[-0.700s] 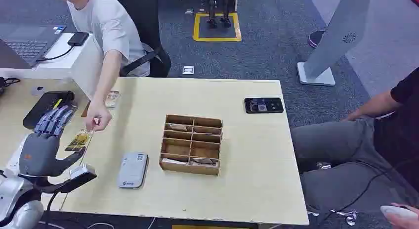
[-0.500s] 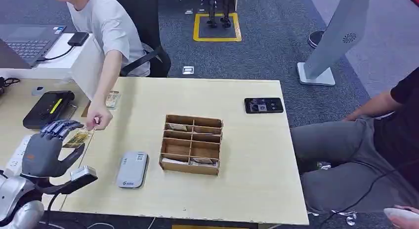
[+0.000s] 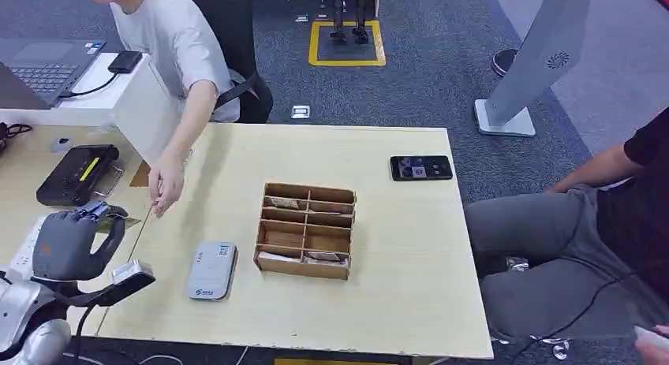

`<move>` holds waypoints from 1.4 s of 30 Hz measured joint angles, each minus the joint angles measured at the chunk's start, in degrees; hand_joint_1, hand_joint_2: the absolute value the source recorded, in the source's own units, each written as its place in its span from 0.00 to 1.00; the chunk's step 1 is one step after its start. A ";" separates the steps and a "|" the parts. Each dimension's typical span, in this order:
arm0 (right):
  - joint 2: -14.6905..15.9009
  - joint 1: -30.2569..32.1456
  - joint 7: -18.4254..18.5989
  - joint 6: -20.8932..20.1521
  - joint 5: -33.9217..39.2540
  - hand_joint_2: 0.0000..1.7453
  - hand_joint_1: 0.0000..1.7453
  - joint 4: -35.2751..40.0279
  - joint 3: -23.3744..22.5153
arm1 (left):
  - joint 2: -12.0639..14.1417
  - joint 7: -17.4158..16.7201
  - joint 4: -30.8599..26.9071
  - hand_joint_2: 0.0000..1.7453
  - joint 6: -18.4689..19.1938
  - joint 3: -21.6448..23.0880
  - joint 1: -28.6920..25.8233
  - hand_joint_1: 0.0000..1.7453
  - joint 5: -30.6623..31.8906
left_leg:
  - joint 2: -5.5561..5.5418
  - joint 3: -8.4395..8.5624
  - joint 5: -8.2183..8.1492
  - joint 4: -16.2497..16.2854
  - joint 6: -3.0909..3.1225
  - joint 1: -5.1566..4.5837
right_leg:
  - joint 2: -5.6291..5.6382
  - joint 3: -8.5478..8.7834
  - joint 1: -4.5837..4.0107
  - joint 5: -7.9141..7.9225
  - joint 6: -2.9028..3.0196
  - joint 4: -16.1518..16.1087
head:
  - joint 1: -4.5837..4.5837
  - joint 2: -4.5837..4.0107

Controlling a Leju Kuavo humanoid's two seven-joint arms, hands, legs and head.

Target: Pass the card to the sensor for recognition and then transmit it.

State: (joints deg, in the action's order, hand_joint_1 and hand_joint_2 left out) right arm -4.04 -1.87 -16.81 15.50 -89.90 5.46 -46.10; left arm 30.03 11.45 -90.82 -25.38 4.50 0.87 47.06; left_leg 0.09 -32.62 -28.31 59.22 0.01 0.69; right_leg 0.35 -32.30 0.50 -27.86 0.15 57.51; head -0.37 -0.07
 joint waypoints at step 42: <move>-1.05 -0.27 2.19 -0.09 -0.11 1.00 0.00 1.18 -0.85 | -17.16 -15.23 0.00 1.00 21.92 0.63 1.99 1.00 -36.61 | -0.02 0.01 0.00 0.02 0.00 -0.03 | -0.01 0.01 0.01 0.01 -0.01 0.00 | -0.02 0.00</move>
State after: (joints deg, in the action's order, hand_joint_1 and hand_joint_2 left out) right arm -5.09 -2.14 -14.62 15.41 -90.01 6.64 -46.95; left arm 12.87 -3.78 -90.82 -3.45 5.14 2.86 10.45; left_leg 0.07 -32.61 -28.31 59.23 0.01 0.66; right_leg 0.35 -32.29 0.50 -27.85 0.14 57.51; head -0.40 -0.07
